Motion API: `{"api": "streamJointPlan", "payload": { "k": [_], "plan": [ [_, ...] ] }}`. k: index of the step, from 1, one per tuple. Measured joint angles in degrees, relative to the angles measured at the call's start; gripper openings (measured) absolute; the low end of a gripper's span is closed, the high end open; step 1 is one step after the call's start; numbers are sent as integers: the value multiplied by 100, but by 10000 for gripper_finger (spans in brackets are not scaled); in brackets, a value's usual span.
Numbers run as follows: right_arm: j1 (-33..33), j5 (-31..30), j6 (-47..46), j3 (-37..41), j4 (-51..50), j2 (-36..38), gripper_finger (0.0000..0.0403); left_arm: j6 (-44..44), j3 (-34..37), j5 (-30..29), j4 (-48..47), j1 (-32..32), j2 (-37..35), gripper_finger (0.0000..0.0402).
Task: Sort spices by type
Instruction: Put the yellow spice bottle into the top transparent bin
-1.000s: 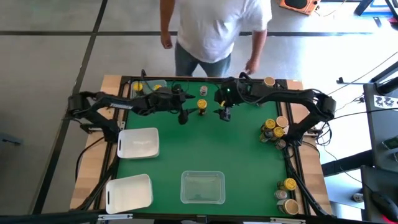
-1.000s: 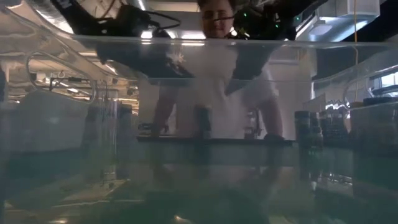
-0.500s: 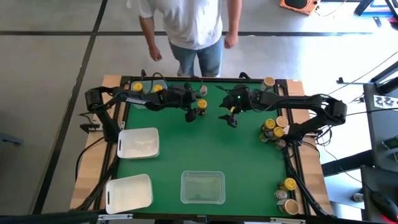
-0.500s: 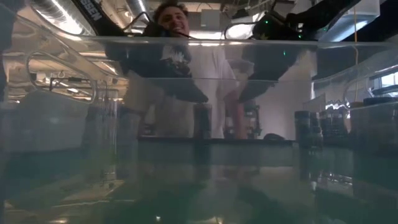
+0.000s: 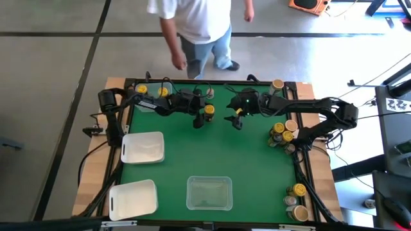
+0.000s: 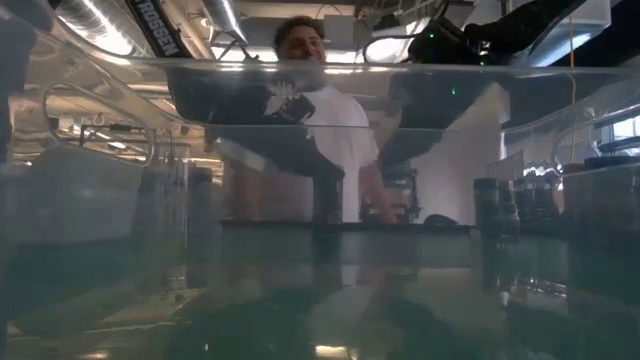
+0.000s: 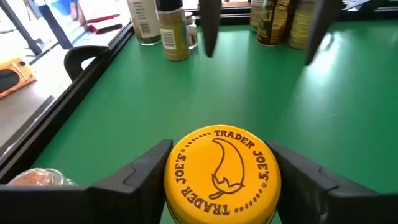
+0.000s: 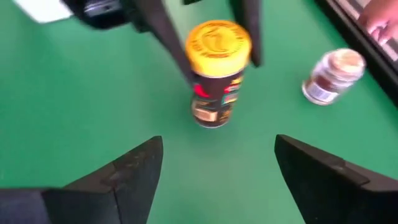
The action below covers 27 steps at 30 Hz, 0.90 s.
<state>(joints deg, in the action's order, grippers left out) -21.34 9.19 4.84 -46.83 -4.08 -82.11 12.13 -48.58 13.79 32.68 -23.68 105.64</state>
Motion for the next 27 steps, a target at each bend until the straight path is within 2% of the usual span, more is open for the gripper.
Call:
{"api": "streamJointPlan", "payload": {
  "k": [4, 8, 15, 22, 27],
  "plan": [
    [0, -379, -54, 0, -27, -2, 308, -11, 7, -4, -379, 28, -203, 218],
    [-2, -701, -32, 0, 49, -7, 308, -14, 19, -506, -928, 119, -747, 218],
    [-4, -1290, -12, 0, 166, -11, 308, -362, 11, -1989, -2149, 293, -2096, 218],
    [-4, -1531, 158, 2, 370, -134, 308, -560, 9, -3713, -3735, 359, -3483, 218],
    [-4, -1537, 184, 0, 540, -264, 308, -954, 152, -4930, -4331, 349, -4213, 225]
  ]
}}
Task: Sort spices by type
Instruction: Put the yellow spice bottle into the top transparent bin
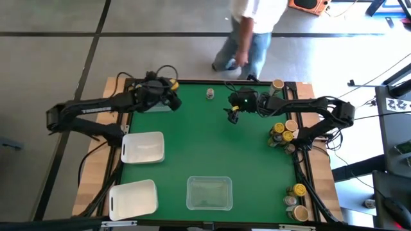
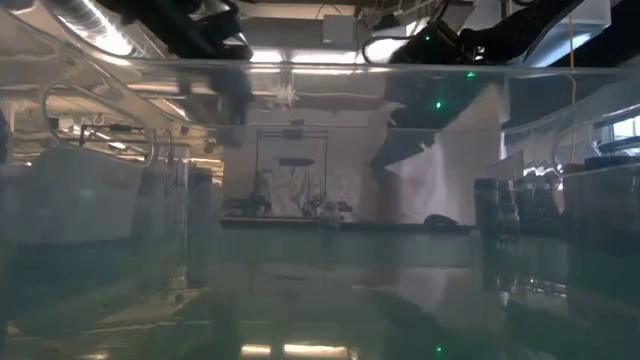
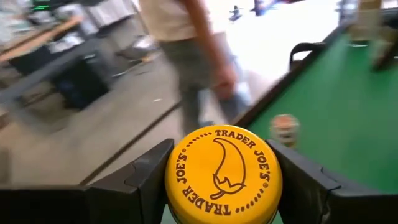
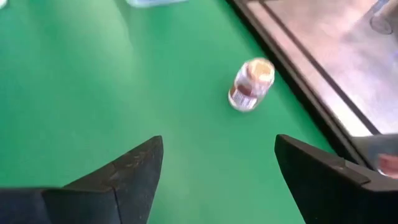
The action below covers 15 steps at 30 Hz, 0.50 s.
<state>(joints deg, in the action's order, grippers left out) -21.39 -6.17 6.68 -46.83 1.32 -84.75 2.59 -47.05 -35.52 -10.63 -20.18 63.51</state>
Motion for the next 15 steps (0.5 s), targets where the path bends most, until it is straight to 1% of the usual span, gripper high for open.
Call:
{"api": "streamJointPlan", "payload": {
  "k": [3, 5, 7, 10, 13, 15],
  "plan": [
    [0, 11, 103, 0, 26, -161, 308, -275, 282, -371, 14, 4, -324, 225],
    [2, 13, 36, 2, 78, -311, 308, -528, 432, -453, -103, 40, -503, 224],
    [4, 14, -26, 2, 93, -456, 308, -873, 520, -455, -463, 58, -680, 224],
    [4, 15, -31, 2, 234, -658, 308, -1425, 530, -465, -1259, 37, -871, 226],
    [4, 16, -35, 4, 425, -770, 308, -1994, 532, -473, -1934, -143, -960, 227],
    [2, 39, -9, 0, 603, -806, 308, -2309, 542, -506, -2167, -252, -958, 227]
  ]
}}
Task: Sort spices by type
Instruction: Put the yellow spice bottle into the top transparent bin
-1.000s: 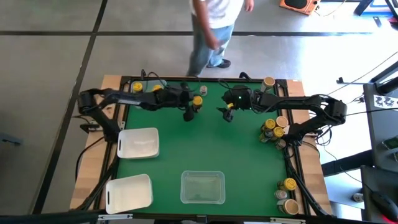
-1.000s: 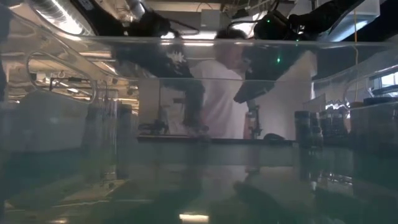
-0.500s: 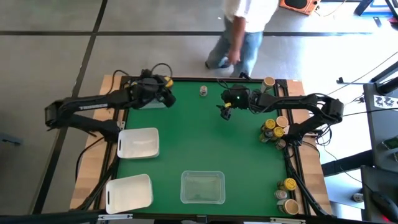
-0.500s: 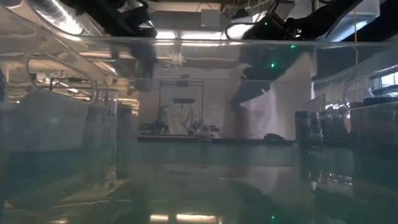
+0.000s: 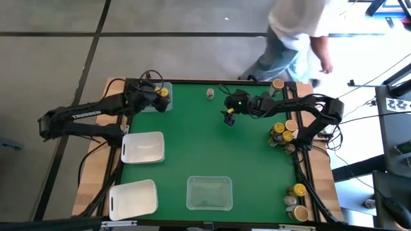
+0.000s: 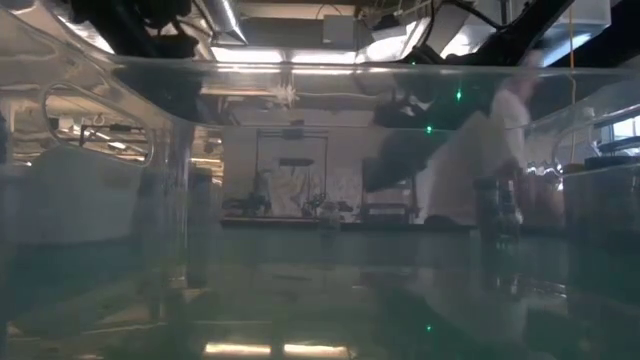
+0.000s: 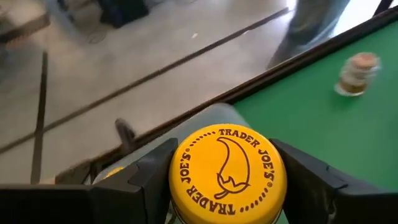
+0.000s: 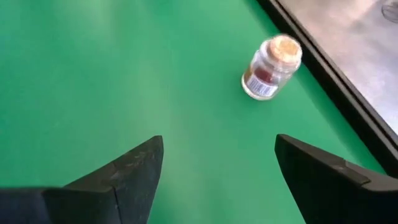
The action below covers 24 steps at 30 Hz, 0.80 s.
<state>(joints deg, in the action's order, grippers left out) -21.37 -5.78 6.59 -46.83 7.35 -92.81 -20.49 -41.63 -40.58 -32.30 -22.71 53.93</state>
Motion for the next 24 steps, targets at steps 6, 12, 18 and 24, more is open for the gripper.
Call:
{"api": "streamJointPlan", "payload": {
  "k": [6, 12, 18, 24],
  "plan": [
    [-2, 35, 121, 2, 204, -3, 308, 7, 577, -68, 946, -263, 61, 228],
    [-2, 37, 125, 2, 167, -3, 308, 88, 1258, -366, 1909, -603, 72, 229],
    [-2, 37, 137, 2, 228, -3, 308, 410, 2021, -341, 3302, -953, 158, 229],
    [-2, 37, 132, 2, 247, -3, 308, 365, 2311, -304, 3591, -1167, 285, 231]
  ]
}}
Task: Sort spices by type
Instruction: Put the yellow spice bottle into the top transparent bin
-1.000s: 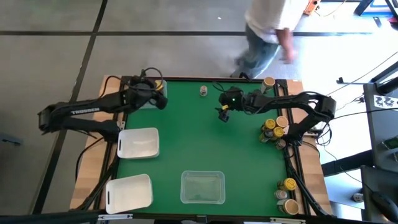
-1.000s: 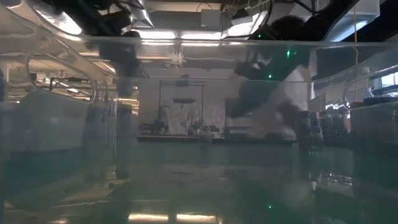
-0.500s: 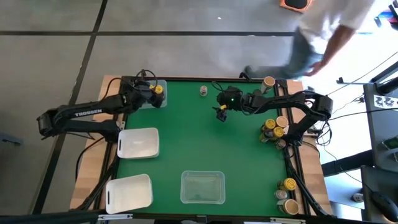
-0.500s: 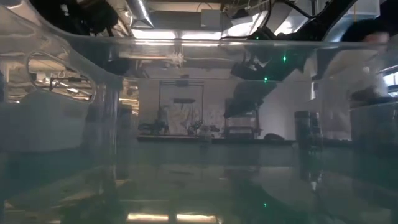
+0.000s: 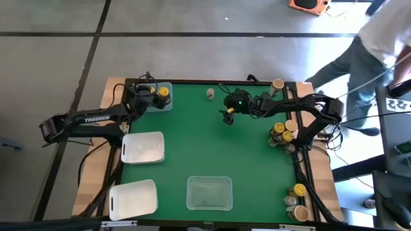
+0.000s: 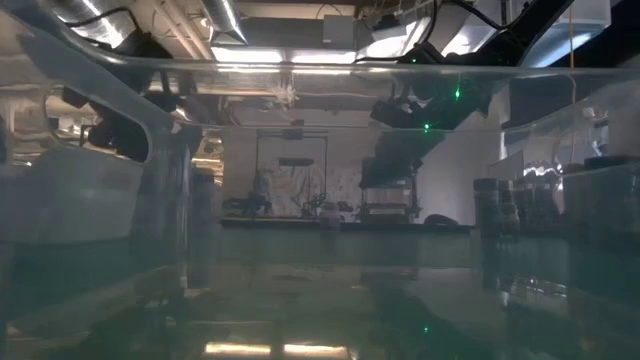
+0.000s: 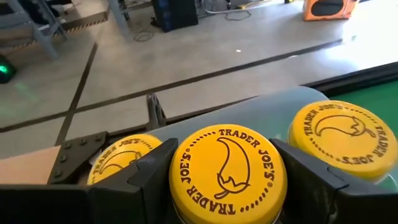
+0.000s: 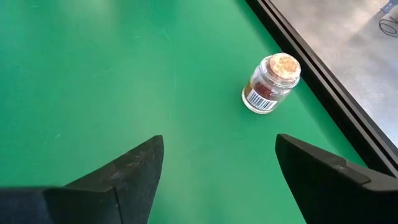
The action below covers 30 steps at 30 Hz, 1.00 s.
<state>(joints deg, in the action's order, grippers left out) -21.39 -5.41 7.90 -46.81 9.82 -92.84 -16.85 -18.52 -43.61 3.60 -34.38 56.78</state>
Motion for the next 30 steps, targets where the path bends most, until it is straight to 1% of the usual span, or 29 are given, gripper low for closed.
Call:
{"api": "streamJointPlan", "payload": {
  "k": [5, 10, 17, 21, 24, 27, 29, 30],
  "plan": [
    [0, -4, -4, 0, 3, 0, 308, 203, 170, 162, 300, -65, 105, 240],
    [0, -7, -8, 0, 33, 2, 308, 31, 216, 151, 372, -285, 124, 252],
    [0, -11, -37, 0, 26, 2, 308, 370, 196, 148, 520, -355, 124, 282],
    [0, -12, -42, 0, 2, 3, 308, 820, -75, 153, 236, -216, -21, 293],
    [4, 57, -77, 0, 7, 4, 308, 1031, -435, 246, -356, -69, -265, 294],
    [4, 111, -79, 0, 16, 4, 308, 1339, -755, 263, -736, 68, -518, 294],
    [4, 113, -79, 0, 36, 4, 308, 1516, -885, 332, -760, 165, -676, 294],
    [4, 133, -74, 0, 55, 5, 308, 1581, -923, 514, -710, 221, -748, 294]
  ]
}}
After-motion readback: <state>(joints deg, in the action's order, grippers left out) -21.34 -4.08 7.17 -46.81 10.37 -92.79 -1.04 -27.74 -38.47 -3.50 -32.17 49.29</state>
